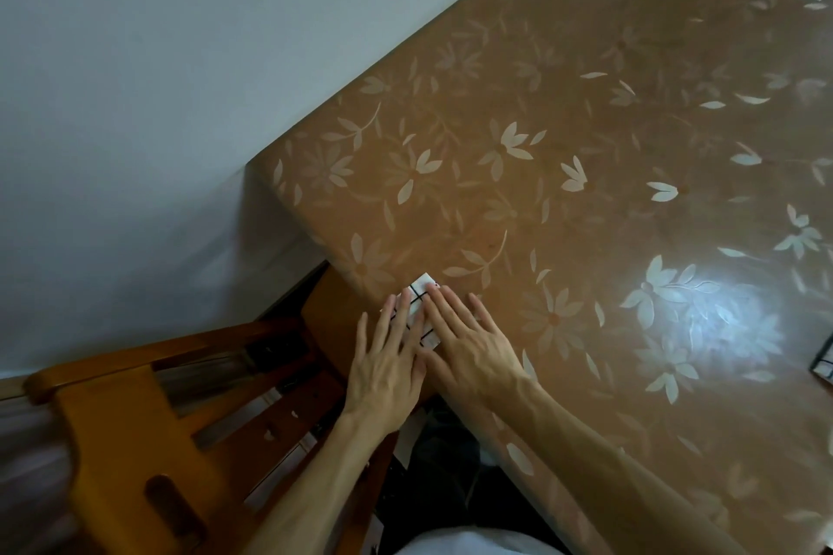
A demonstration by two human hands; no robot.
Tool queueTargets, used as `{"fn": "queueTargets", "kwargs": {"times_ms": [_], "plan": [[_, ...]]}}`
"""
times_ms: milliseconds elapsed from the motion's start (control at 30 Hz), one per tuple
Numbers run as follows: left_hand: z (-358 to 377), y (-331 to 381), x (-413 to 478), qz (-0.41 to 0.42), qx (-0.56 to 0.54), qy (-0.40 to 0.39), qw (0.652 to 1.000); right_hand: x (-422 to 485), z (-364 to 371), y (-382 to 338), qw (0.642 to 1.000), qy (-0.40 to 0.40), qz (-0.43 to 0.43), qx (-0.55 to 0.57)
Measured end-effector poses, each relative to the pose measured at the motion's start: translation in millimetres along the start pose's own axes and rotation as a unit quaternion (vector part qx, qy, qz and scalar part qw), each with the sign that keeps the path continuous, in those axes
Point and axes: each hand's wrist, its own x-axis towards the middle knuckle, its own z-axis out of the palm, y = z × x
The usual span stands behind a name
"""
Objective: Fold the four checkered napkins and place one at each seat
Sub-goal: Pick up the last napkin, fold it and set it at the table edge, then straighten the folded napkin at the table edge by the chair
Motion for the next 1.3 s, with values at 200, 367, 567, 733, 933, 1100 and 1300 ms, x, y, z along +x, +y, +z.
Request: {"fn": "queueTargets", "kwargs": {"times_ms": [200, 367, 567, 733, 933, 1100, 1300], "plan": [[-9.0, -5.3, 2.1, 0.007, -0.003, -0.040, 0.999, -1.5, -6.8, 8.8, 0.996, -0.071, 0.021, -0.052], [-33.4, 6.1, 1.7, 0.011, -0.074, 0.035, 0.997, -21.2, -38.1, 8.8, 1.000, -0.005, 0.003, -0.010], [-85.0, 66.3, 3.8, 0.000, -0.190, -0.032, 0.981, -74.9, -61.4, 34.6, 0.996, 0.050, 0.050, 0.048], [-98.5, 132.2, 0.5, -0.019, -0.204, -0.187, 0.961, -139.4, -55.1, 60.2, 0.977, 0.044, 0.162, 0.130], [-98.0, 234.2, -20.2, 0.005, -0.179, -0.218, 0.959, -267.6, -51.5, 104.8, 0.944, 0.084, 0.251, 0.194], [-87.7, 341.6, -55.0, 0.049, -0.148, -0.216, 0.964, -391.2, -45.2, 138.2, 0.914, 0.105, 0.319, 0.229], [-81.0, 442.9, -82.1, 0.075, -0.160, -0.185, 0.967, -494.3, -39.9, 173.2, 0.882, 0.114, 0.385, 0.248]]}}
